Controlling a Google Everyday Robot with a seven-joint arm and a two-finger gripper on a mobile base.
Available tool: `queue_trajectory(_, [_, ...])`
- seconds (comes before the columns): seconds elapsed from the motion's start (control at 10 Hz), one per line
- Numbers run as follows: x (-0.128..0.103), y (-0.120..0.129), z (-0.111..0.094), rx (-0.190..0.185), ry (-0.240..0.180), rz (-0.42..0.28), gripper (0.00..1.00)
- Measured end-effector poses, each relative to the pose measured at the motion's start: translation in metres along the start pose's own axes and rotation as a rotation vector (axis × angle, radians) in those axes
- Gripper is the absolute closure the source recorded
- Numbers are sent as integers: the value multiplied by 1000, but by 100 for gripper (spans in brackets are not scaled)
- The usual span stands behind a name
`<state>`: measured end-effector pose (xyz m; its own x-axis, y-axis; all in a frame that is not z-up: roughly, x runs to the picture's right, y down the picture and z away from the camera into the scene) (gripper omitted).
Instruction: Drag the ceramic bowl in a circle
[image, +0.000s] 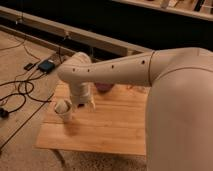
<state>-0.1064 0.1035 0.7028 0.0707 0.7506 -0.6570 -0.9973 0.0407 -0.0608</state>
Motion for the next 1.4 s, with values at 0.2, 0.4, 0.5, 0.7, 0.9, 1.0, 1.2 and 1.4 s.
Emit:
queue_trajectory(0.2, [0,0,0,0,-1,0,35])
queue_trajectory(0.4, [-13,-2,3,2,-9,17,35])
queue_trajectory(0.5, [-26,-4,5,-1,-21,36,35])
queue_trajectory(0.7, [-54,-7,11,-20,-43,83,35])
queue_trajectory(0.9, [-84,-14,17,-43,-65,162,35])
queue_trajectory(1.0, [-97,-20,20,-53,-76,207,35])
queue_trajectory(1.2, [-128,-40,30,-68,-95,314,35])
queue_trajectory(1.4, [-150,-59,41,-64,-99,396,35])
